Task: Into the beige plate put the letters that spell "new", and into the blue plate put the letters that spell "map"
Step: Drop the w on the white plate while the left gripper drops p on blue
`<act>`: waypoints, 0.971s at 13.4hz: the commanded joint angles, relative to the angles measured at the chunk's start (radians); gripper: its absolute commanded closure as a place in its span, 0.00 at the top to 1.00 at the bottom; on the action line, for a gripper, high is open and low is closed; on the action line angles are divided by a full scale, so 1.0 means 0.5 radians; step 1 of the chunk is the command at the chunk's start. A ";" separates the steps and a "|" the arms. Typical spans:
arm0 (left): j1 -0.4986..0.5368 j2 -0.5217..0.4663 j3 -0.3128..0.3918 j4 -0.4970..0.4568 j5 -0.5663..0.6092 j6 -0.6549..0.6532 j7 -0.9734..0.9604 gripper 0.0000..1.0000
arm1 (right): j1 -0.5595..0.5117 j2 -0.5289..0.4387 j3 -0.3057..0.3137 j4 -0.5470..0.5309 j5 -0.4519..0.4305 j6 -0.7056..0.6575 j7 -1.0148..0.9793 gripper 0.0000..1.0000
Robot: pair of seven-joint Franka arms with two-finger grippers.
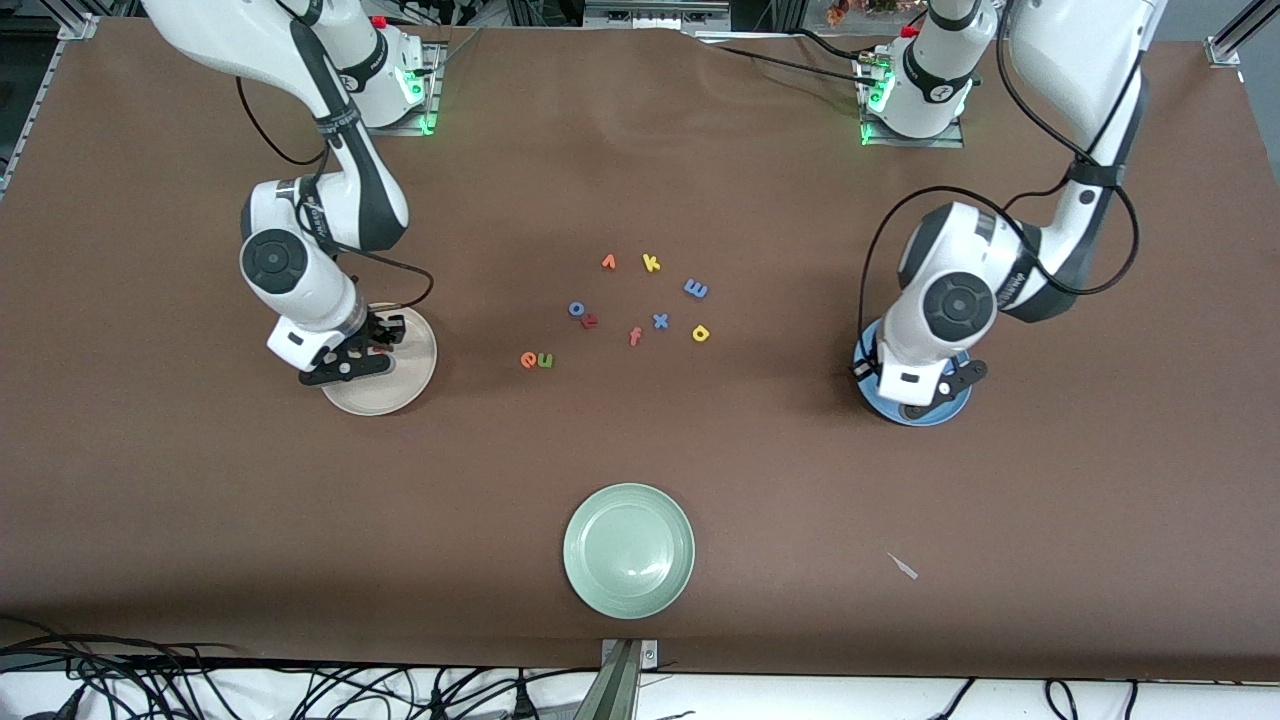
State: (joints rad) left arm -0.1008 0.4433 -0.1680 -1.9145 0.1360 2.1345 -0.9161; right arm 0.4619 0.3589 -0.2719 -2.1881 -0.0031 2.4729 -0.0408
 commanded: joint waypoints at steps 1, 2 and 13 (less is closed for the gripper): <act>0.103 0.116 -0.023 0.000 0.038 0.084 0.217 0.03 | 0.018 -0.021 -0.005 -0.054 -0.006 0.058 -0.026 0.64; 0.128 0.144 -0.023 0.003 0.038 0.093 0.276 0.16 | 0.018 -0.021 -0.005 -0.051 -0.006 0.055 -0.001 0.68; 0.003 0.193 -0.520 0.141 -0.084 0.026 -0.263 1.00 | 0.171 0.187 0.415 0.354 0.006 0.033 0.897 0.70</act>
State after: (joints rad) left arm -0.0702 0.4975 -0.4219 -1.8705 0.1296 2.1503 -1.0231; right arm 0.5162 0.3903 -0.0649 -2.0796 -0.0025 2.4980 0.3376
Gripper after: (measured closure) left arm 0.000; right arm 0.295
